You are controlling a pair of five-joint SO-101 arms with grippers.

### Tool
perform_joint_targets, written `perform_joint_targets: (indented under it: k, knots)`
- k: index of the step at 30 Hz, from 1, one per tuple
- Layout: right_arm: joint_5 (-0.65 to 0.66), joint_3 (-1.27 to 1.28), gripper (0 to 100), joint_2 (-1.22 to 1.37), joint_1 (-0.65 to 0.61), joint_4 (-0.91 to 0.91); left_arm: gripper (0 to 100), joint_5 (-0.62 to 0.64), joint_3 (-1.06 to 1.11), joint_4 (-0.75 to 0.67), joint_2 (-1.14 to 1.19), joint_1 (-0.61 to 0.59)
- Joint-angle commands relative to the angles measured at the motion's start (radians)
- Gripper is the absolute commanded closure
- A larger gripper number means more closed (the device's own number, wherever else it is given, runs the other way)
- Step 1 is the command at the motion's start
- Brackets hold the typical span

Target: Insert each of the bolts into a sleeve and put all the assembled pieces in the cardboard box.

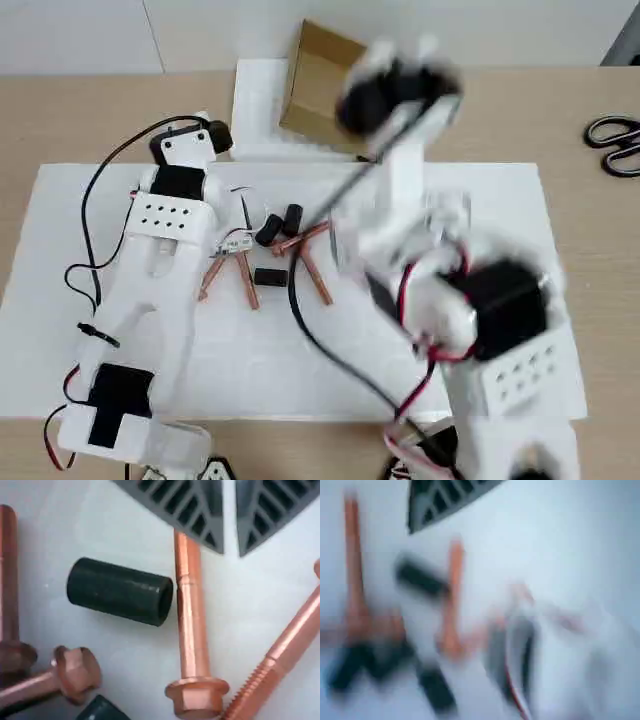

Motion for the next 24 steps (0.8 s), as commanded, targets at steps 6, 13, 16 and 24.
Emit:
perform_joint_targets:
  k: [6,13,16,24]
  knots:
    - [-0.018,0.967,73.3,-0.588,0.143,-0.259,99,-0.038,0.139,-0.083,-0.061,0.077]
    - [-0.018,1.040,98.0,-0.780,0.236,-0.288,99,-0.080,0.487,-0.183,-0.655,0.147]
    - [-0.023,1.062,99.4,-0.796,0.232,-0.292,99,-0.081,0.676,-0.215,-0.959,0.144]
    - [-0.020,1.260,99.5,-0.796,0.231,-0.426,99,-0.080,1.089,-0.267,-1.646,0.146]
